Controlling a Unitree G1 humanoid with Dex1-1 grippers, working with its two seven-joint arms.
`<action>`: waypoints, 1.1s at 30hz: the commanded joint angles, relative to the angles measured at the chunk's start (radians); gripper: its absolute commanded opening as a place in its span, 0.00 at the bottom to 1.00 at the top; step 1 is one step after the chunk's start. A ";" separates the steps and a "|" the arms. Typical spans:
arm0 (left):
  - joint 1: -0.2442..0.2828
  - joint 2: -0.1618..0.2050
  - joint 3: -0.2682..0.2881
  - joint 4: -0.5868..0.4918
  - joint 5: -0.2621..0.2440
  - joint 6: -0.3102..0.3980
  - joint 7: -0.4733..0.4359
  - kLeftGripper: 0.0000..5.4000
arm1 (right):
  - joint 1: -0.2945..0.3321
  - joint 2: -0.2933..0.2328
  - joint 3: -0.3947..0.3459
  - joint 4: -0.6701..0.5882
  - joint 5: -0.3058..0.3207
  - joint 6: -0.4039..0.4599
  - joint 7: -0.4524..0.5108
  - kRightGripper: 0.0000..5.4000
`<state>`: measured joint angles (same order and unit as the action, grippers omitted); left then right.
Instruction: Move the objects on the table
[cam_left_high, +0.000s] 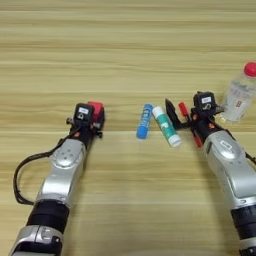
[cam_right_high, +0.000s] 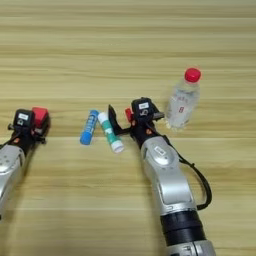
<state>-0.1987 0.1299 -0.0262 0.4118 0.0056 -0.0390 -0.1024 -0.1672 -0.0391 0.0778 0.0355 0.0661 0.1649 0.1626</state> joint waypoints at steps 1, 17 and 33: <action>0.008 -0.003 -0.011 0.004 0.014 0.017 -0.011 0.57 | -0.006 0.001 0.003 -0.005 -0.001 0.008 0.005 1.00; -0.013 -0.014 0.021 -0.033 -0.006 -0.074 0.013 0.92 | 0.044 -0.048 0.072 -0.023 -0.027 -0.003 0.094 1.00; -0.036 -0.002 0.058 -0.087 -0.014 -0.215 0.016 1.00 | 0.070 -0.068 0.142 -0.012 -0.077 0.016 0.125 1.00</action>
<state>-0.2239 0.1274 0.0261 0.3338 -0.0059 -0.2486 -0.0903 -0.1057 -0.1038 0.2134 0.0190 -0.0035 0.1657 0.2871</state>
